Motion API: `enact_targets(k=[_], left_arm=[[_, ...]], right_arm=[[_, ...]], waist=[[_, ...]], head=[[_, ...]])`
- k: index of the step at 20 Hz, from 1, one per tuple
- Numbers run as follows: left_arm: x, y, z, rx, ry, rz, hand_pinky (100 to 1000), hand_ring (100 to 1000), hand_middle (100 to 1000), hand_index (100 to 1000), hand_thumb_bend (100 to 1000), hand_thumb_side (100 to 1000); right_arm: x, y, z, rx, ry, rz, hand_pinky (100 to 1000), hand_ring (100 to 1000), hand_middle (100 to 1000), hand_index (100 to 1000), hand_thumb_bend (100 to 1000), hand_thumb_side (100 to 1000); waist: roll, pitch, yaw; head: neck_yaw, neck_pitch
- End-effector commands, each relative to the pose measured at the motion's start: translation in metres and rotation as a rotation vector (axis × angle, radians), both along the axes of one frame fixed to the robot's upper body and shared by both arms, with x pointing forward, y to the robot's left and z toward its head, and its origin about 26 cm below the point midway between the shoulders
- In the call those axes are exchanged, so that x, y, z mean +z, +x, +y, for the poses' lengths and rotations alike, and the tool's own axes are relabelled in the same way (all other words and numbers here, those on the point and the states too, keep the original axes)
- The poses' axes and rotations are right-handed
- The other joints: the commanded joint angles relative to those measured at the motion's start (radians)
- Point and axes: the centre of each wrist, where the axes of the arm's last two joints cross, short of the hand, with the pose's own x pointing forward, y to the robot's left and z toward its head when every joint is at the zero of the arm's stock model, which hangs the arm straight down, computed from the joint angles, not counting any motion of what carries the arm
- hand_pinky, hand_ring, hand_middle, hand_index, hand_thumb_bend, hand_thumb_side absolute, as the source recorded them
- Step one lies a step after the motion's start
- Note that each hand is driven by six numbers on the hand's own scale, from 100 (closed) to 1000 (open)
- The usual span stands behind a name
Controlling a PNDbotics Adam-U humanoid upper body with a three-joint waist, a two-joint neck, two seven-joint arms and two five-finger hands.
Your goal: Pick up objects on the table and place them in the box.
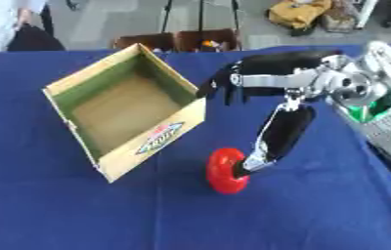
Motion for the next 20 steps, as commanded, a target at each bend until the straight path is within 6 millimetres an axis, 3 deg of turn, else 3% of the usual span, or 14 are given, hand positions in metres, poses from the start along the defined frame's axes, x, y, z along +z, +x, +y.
enact_targets(k=[1,11,20], left_arm=[[0.009,-0.003,0.001,-0.003,0.02,-0.029,640,837,817,881,100,1000],[0.008,-0.003,0.0,-0.007,0.017,-0.026,638,837,816,878,100,1000],[0.008,-0.003,0.0,-0.009,0.016,-0.024,637,837,816,877,100,1000]], right_arm=[[0.0,-0.003,0.003,-0.03,-0.007,0.044,718,823,874,973,666,230],[-0.03,0.014,0.007,-0.083,-0.027,0.138,737,841,876,949,659,270],[-0.054,0.03,0.0,-0.13,-0.061,0.198,738,836,868,940,640,225]], waist=[[-0.017,-0.023,0.001],[-0.014,-0.019,0.003],[-0.012,-0.015,0.005]], head=[[-0.003,-0.01],[-0.008,-0.013],[-0.012,-0.014]])
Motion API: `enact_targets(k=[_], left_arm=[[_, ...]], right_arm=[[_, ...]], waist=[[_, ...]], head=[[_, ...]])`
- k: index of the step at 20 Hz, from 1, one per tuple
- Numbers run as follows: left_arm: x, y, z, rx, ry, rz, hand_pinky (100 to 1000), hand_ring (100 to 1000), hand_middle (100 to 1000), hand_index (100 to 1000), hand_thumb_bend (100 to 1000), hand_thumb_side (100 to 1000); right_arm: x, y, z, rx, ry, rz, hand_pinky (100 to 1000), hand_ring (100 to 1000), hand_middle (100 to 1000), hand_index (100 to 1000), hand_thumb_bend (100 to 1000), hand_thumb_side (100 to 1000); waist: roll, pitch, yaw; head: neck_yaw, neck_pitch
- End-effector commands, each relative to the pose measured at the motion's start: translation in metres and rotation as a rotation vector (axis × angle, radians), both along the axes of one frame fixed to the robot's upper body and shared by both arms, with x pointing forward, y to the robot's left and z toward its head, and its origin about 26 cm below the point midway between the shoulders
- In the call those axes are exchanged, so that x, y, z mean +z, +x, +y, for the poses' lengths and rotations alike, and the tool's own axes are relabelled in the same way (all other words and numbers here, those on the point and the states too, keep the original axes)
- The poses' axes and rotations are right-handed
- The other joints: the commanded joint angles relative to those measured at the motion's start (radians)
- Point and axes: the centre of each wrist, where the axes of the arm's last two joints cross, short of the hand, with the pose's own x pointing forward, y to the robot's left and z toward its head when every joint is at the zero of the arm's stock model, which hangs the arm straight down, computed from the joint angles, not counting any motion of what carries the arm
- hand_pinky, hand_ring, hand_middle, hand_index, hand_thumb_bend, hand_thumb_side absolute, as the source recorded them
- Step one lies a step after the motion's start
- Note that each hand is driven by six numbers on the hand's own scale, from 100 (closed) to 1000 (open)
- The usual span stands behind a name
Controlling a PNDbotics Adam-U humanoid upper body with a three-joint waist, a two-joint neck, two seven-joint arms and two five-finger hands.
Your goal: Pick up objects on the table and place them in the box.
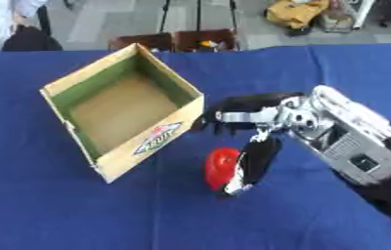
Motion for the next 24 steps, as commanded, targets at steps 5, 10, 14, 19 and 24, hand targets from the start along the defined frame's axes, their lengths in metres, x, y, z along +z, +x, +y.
enact_targets(k=[5,10,14,19,24], left_arm=[[0.007,-0.003,0.0,-0.006,0.015,-0.024,636,838,815,876,100,1000],[0.007,-0.003,0.0,-0.005,0.013,-0.022,636,840,815,875,100,1000],[0.007,-0.003,0.0,-0.006,0.011,-0.021,636,840,815,875,100,1000],[0.006,-0.003,0.0,-0.005,0.009,-0.018,636,841,814,874,100,1000],[0.007,-0.003,-0.001,-0.006,0.009,-0.019,636,842,814,874,100,1000]], right_arm=[[-0.005,0.01,-0.007,-0.071,-0.052,0.038,733,826,855,929,631,214],[-0.012,0.014,-0.008,-0.075,-0.039,0.071,716,809,843,911,619,211],[-0.015,0.017,-0.007,-0.09,-0.029,0.083,702,806,838,901,600,211],[-0.018,0.02,-0.008,-0.115,-0.016,0.101,672,802,858,896,581,178],[-0.022,0.022,-0.01,-0.136,-0.013,0.116,665,796,852,875,536,100]], waist=[[-0.011,-0.014,0.003],[-0.01,-0.012,0.004],[-0.008,-0.011,0.005],[-0.006,-0.01,0.007],[-0.006,-0.009,0.008]], head=[[-0.005,-0.015],[-0.006,-0.014],[-0.007,-0.014],[-0.007,-0.012],[-0.007,-0.012]])
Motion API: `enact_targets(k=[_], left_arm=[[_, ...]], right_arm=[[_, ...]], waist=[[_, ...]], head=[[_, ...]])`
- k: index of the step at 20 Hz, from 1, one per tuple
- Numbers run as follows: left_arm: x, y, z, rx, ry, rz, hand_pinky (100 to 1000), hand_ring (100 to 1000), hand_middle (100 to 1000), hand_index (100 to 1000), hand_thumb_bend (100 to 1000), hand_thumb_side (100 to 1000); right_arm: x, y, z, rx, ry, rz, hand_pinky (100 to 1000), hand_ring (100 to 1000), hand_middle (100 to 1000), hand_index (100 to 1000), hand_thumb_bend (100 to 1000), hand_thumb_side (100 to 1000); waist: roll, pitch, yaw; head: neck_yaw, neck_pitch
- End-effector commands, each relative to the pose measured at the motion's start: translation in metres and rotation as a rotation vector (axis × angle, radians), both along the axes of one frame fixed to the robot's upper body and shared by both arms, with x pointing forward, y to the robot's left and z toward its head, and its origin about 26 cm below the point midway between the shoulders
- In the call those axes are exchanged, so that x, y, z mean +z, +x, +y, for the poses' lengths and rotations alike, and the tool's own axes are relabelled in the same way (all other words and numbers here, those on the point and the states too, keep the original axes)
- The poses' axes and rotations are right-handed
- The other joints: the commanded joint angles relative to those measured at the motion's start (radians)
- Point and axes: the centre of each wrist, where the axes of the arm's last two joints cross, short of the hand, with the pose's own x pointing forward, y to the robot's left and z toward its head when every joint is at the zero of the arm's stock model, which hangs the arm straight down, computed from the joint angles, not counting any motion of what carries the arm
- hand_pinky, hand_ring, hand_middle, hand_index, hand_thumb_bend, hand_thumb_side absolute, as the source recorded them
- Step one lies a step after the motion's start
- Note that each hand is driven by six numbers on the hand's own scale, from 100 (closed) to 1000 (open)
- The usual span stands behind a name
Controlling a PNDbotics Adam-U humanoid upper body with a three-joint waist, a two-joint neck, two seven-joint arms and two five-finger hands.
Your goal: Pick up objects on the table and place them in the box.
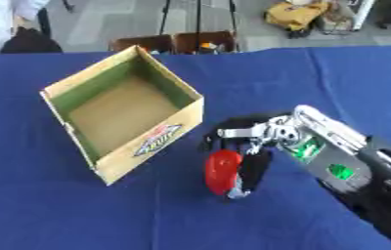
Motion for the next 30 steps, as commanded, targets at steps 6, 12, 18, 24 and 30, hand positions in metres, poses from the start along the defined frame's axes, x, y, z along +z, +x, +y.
enact_targets(k=[6,12,18,24,30], left_arm=[[0.008,-0.003,-0.001,-0.007,0.011,-0.026,637,842,814,873,100,1000],[0.008,-0.003,-0.001,-0.007,0.01,-0.027,639,845,815,872,100,1000],[0.008,-0.003,-0.001,-0.005,0.006,-0.026,641,849,815,872,100,1000],[0.008,-0.003,-0.001,-0.001,0.001,-0.025,642,852,815,871,100,1000],[0.008,-0.003,0.0,0.001,-0.001,-0.025,641,852,815,868,100,1000]], right_arm=[[0.003,0.004,-0.007,-0.082,-0.011,0.059,628,772,842,848,455,100],[0.007,0.001,-0.004,-0.078,0.016,0.068,575,741,813,818,401,100],[0.012,-0.001,-0.003,-0.09,0.041,0.074,502,680,738,762,332,100],[0.016,0.0,-0.005,-0.113,0.055,0.063,413,597,653,717,289,100],[0.02,0.001,-0.008,-0.135,0.069,0.029,348,530,532,606,145,100]], waist=[[-0.006,-0.01,0.004],[-0.005,-0.01,0.002],[-0.006,-0.009,0.002],[-0.008,-0.01,0.0],[-0.008,-0.01,-0.002]], head=[[0.0,-0.006],[0.0,-0.007],[0.002,-0.006],[0.003,-0.009],[0.005,-0.012]])
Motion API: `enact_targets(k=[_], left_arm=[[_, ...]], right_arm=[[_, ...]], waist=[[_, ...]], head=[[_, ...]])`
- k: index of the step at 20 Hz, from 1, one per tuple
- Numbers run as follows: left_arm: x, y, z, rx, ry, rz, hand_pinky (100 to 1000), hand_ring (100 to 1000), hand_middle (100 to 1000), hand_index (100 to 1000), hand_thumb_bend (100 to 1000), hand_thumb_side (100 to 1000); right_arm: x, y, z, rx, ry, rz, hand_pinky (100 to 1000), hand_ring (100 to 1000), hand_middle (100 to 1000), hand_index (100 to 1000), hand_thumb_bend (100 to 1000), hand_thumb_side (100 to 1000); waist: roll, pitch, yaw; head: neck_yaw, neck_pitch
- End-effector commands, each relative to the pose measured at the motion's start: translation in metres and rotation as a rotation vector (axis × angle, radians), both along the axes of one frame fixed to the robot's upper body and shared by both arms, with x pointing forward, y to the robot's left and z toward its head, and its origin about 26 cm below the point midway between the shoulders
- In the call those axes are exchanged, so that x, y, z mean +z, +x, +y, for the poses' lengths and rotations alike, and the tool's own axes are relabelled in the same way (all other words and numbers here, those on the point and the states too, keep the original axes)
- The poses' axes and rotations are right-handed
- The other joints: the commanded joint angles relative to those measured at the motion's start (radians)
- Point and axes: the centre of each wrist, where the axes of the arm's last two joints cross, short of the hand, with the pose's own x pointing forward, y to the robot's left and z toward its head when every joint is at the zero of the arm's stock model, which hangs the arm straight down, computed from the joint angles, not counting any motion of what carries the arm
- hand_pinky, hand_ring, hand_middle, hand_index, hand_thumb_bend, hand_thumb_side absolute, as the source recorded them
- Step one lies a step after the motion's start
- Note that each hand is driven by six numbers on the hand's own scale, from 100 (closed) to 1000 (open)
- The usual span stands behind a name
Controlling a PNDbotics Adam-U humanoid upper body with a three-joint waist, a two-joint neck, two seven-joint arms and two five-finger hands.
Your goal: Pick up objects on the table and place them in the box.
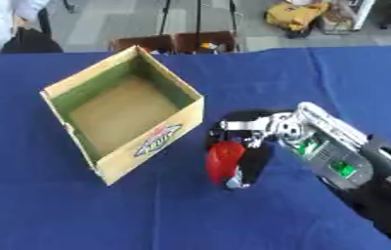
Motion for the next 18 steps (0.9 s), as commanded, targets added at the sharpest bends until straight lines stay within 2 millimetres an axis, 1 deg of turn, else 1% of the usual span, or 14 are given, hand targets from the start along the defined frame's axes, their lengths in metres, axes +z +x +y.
enact_targets(k=[1,2,6,14,18], left_arm=[[0.008,-0.003,0.001,0.004,0.005,-0.031,641,852,815,867,100,1000],[0.008,-0.003,0.001,0.004,0.005,-0.031,641,852,815,867,100,1000],[0.008,-0.003,0.001,0.005,0.005,-0.03,640,852,815,867,100,1000],[0.007,-0.003,0.002,0.007,0.009,-0.026,640,852,815,866,100,1000],[0.007,-0.003,0.002,0.007,0.01,-0.022,640,852,815,866,100,1000]], right_arm=[[0.014,-0.002,-0.003,-0.074,-0.004,0.043,339,519,521,591,116,100],[0.016,-0.002,-0.003,-0.077,0.002,0.032,335,515,518,587,100,100],[0.033,-0.008,0.0,-0.071,0.03,-0.044,321,501,507,572,100,100],[0.084,-0.029,0.01,-0.021,0.087,-0.275,297,478,489,560,100,100],[0.103,-0.033,0.019,0.007,0.115,-0.358,291,471,482,550,100,100]], waist=[[-0.008,-0.01,-0.001],[-0.008,-0.011,-0.001],[-0.007,-0.012,-0.005],[-0.008,-0.018,-0.007],[-0.01,-0.022,-0.004]], head=[[0.004,-0.01],[0.004,-0.01],[0.003,-0.009],[0.001,-0.011],[-0.003,-0.013]])
